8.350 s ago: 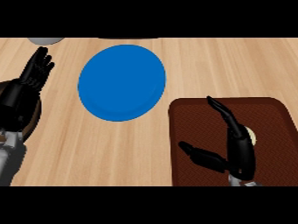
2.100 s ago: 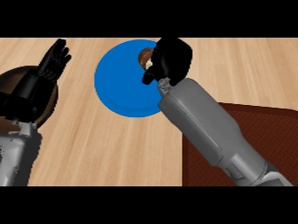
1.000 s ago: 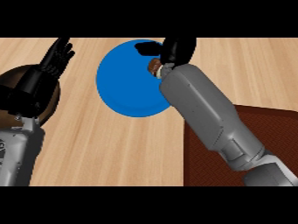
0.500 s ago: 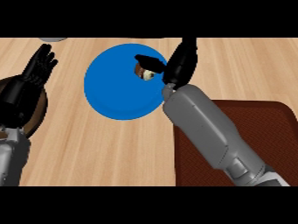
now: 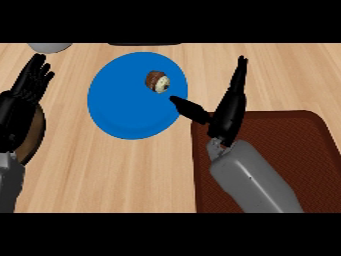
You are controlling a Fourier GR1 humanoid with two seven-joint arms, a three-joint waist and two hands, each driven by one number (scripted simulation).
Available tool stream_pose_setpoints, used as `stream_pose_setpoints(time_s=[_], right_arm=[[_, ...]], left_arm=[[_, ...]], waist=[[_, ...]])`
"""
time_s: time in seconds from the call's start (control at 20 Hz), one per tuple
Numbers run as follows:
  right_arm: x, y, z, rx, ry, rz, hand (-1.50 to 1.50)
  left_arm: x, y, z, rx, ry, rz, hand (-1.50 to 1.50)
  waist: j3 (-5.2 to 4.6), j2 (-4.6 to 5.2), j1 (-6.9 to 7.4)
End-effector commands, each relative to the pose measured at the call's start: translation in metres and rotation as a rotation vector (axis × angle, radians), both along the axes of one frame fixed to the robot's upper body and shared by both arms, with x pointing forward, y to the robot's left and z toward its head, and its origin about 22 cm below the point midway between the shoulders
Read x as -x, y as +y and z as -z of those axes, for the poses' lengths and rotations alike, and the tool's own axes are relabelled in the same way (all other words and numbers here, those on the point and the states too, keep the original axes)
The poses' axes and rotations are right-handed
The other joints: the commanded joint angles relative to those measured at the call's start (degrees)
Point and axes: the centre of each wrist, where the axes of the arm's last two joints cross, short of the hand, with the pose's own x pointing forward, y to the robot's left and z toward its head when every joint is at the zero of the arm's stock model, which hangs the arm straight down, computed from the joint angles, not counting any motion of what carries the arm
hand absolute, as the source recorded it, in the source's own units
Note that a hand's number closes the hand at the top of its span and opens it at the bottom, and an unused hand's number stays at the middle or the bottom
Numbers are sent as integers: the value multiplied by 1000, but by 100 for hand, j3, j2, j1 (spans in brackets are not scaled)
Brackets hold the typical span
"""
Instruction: Pick the cupcake from the tray and place it in the plate
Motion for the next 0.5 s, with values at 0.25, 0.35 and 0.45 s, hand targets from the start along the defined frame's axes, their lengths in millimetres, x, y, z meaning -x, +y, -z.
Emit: stream_pose_setpoints(time_s=[0.25, 0.35, 0.45], right_arm=[[68, -67, -2, 34, 0, 9, -150], [81, -72, 4, 68, 7, 20, -150], [87, -70, -8, 110, 16, 48, -150]], left_arm=[[9, 1, 7, 5, -3, 26, 0], [-15, 0, 4, -3, -18, 8, 0], [10, -21, 0, -16, -11, 10, 0]], waist=[[2, 32, 60], [1, 37, 23], [0, 17, 46]])
